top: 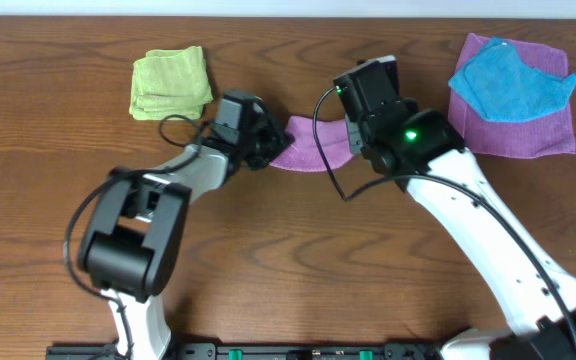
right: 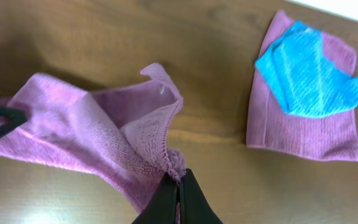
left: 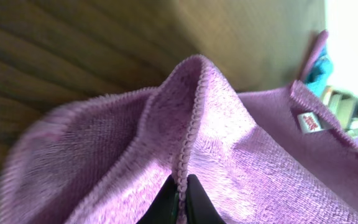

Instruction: Fold the cloth

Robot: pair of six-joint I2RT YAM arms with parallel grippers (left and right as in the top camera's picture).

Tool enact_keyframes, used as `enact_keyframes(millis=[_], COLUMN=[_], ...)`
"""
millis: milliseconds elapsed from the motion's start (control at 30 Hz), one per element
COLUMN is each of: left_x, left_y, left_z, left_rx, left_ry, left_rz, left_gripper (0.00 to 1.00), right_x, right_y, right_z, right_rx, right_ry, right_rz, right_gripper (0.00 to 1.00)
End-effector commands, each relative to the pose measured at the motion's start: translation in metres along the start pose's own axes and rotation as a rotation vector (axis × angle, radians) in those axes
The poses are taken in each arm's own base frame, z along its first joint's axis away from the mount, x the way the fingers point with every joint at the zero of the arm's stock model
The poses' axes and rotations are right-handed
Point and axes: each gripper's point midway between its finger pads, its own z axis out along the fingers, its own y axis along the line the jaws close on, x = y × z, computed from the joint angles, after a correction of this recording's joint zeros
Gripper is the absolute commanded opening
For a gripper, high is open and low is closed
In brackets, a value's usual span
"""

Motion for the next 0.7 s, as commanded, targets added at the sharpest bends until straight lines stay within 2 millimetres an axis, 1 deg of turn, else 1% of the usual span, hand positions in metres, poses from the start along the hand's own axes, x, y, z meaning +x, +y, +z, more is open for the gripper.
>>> enact_keyframes(millis=[0,133,233,333,400,533,600,667], left_x=[-0.019,-0.017,-0.013,-0.009,-0.005,0.001,-0.002,-0.011], left_y=[-0.062,-0.088,-0.109,-0.122,-0.124,-0.114,-0.114,-0.12], left_z=[-0.048,-0.086,-0.107,-0.123,-0.128,-0.127,-0.128,-0.134], left_rx=[0.134,0.187,0.232,0.259,0.258,0.218,0.214,0.234], left_ry=[-0.033,-0.03,-0.045,-0.057,-0.053,-0.027,-0.041,-0.068], left_rz=[0.063,0.058,0.063,0.058,0.057,0.022,0.021,0.036], left_gripper=[0.06,0.06,0.06,0.06,0.06,0.06,0.06,0.06], right_x=[-0.019,-0.017,-0.014,-0.013,-0.011,-0.005,-0.006,-0.016], right_y=[-0.007,-0.001,0.006,0.007,0.006,0.004,0.001,-0.007], right_z=[-0.021,-0.02,-0.02,-0.02,-0.019,-0.019,-0.019,-0.019], right_rx=[0.002,-0.031,-0.075,-0.077,-0.076,-0.067,-0.049,-0.002], right_ry=[-0.078,-0.065,-0.05,-0.045,-0.038,-0.012,-0.021,-0.064], right_rz=[0.022,0.057,0.088,0.095,0.091,0.106,0.11,0.133], right_gripper=[0.02,0.01,0.02,0.02,0.02,0.01,0.01,0.02])
